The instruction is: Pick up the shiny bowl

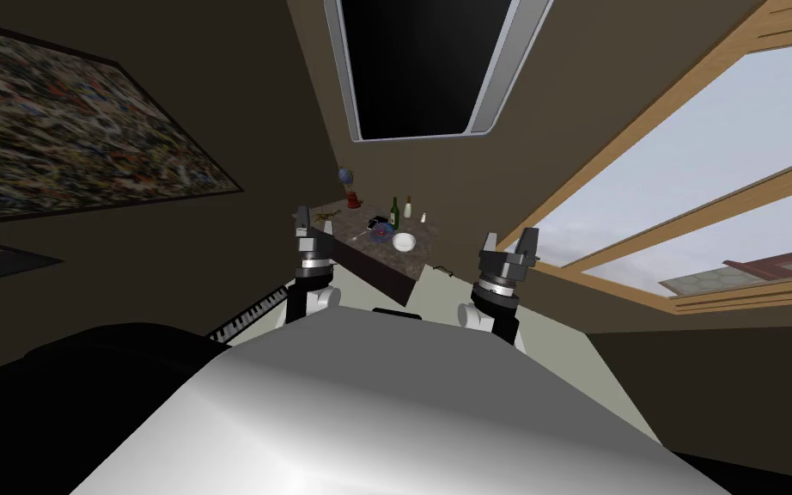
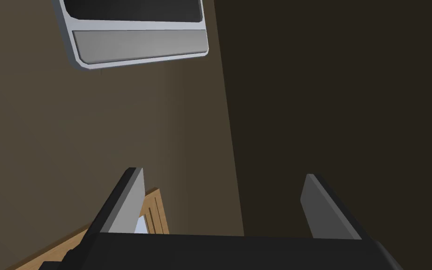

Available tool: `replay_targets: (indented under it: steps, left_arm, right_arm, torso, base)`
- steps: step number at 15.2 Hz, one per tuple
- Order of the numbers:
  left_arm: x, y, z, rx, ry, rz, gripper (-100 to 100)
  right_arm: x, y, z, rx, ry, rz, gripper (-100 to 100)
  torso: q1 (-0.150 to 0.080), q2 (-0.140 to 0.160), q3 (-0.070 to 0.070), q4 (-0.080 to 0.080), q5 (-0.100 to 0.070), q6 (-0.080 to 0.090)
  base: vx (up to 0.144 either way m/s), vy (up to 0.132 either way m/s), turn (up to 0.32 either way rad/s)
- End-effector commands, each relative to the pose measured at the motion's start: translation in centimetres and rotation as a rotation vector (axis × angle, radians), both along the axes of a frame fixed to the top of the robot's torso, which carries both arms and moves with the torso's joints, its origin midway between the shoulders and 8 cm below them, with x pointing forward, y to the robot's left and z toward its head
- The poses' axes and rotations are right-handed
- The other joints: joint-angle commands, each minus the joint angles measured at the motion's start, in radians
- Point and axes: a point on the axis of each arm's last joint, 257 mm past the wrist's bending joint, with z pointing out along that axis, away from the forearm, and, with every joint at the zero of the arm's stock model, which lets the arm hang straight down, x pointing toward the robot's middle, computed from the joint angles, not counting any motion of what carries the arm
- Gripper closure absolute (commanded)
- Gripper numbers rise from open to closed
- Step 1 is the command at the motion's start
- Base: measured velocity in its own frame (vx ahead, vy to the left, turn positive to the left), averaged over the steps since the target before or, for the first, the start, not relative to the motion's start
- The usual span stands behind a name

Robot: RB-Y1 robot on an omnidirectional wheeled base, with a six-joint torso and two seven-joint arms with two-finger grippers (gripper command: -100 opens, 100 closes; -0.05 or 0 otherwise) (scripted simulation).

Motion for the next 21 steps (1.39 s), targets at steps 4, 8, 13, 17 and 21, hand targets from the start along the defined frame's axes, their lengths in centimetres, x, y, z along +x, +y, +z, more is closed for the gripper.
replay_targets:
  steps: [4, 8, 13, 17, 21]
  left_arm:
    - [1.5, 0.0, -1.7, 0.033, 0.09, -0.047, -100]
    - [2.6, 0.5, -3.1, 0.036, 0.16, -0.07, -100]
    - [3.8, 1.2, -5.0, 0.031, 0.245, -0.091, -100]
    - [4.9, 2.2, -7.2, 0.018, 0.345, -0.108, -100]
    - [5.8, 3.3, -9.3, 0.0, 0.437, -0.123, -100]
  right_arm:
    - [0.0, 0.0, 0.0, 0.0, 0.0, 0.0, 0]
    - [0.0, 0.0, 0.0, 0.0, 0.0, 0.0, 0]
    - [0.0, 0.0, 0.0, 0.0, 0.0, 0.0, 0]
    - [0.0, 0.0, 0.0, 0.0, 0.0, 0.0, 0]
    - [0.0, 0.0, 0.0, 0.0, 0.0, 0.0, 0]
  torso:
    - [-0.005, 0.001, 0.0, 0.0, -0.001, 0.0]
    - [-0.008, 0.001, 0.0, 0.0, -0.002, 0.0]
    - [-0.01, 0.001, 0.0, 0.0, -0.002, 0.0]
    - [-0.01, 0.001, 0.0, 0.0, -0.002, 0.0]
    - [-0.01, 0.0, 0.0, 0.0, -0.002, 0.0]
  base:
    - [-0.008, -0.077, -0.007]
    - [-0.008, -0.115, -0.005]
    - [-0.008, -0.124, -0.007]
    - [-0.005, -0.137, -0.01]
    - [-0.001, -0.142, -0.006]
